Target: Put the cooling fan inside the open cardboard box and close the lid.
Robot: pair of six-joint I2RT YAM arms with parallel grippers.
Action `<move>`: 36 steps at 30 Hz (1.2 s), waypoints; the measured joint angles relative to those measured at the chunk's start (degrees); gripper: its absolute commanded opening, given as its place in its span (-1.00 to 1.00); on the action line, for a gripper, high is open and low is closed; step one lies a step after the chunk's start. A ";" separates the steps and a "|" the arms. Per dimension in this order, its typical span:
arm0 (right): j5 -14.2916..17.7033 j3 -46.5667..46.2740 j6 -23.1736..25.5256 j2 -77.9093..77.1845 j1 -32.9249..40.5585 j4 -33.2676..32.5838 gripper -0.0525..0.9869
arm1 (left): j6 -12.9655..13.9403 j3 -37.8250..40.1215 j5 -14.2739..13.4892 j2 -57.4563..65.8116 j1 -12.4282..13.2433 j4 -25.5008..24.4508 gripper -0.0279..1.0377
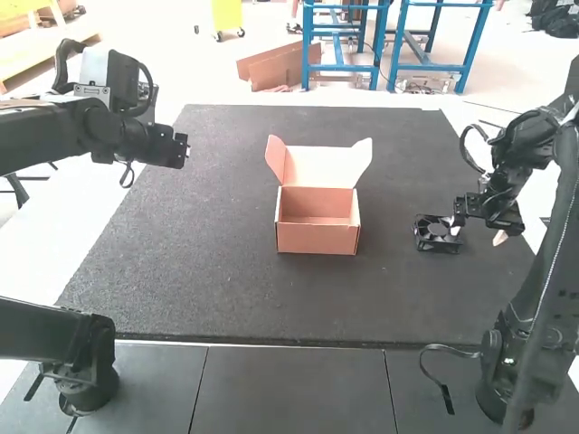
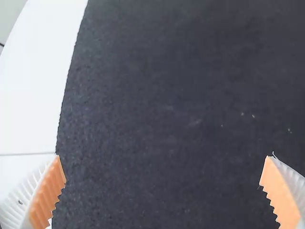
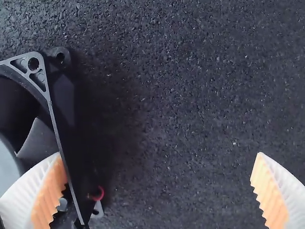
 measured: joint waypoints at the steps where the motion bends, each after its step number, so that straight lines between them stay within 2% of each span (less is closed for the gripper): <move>1: -0.02 0.00 -0.04 0.15 -0.02 0.02 0.65 | 0.00 0.00 0.02 0.00 0.02 0.00 0.87; 2: -0.04 0.00 -0.04 0.33 0.00 0.04 0.52 | 0.00 0.00 0.02 0.00 0.00 0.00 0.87; 6: -1.62 0.74 -0.07 1.57 0.37 -0.68 -0.35 | 0.04 0.00 0.02 0.00 0.02 -0.04 0.87; 8: -2.69 1.05 -0.09 1.84 0.98 -0.92 -0.66 | 0.17 0.00 0.00 0.00 0.02 -0.15 0.87; 11: -3.54 1.09 -0.15 1.84 1.33 -0.87 -0.89 | 0.20 0.00 0.02 0.00 0.02 -0.28 0.87; 14: -4.42 1.22 -0.07 1.84 1.57 -1.05 -0.93 | 0.17 0.00 0.00 0.00 0.02 -0.26 0.87; 20: -3.56 1.73 1.25 0.66 2.62 -1.40 -0.93 | 0.20 0.00 0.00 0.00 0.02 0.00 0.87; 27: -4.13 3.74 3.08 -10.62 3.13 -3.65 -0.93 | 0.20 0.00 0.00 0.00 0.00 0.00 0.87; 31: -5.77 4.90 6.47 -18.01 5.86 -5.03 -0.92 | 0.20 0.00 0.02 0.00 0.02 0.24 0.87; 36: -8.37 5.64 13.18 -24.57 13.03 -5.42 -0.92 | 0.20 0.00 0.00 0.00 0.00 0.52 0.87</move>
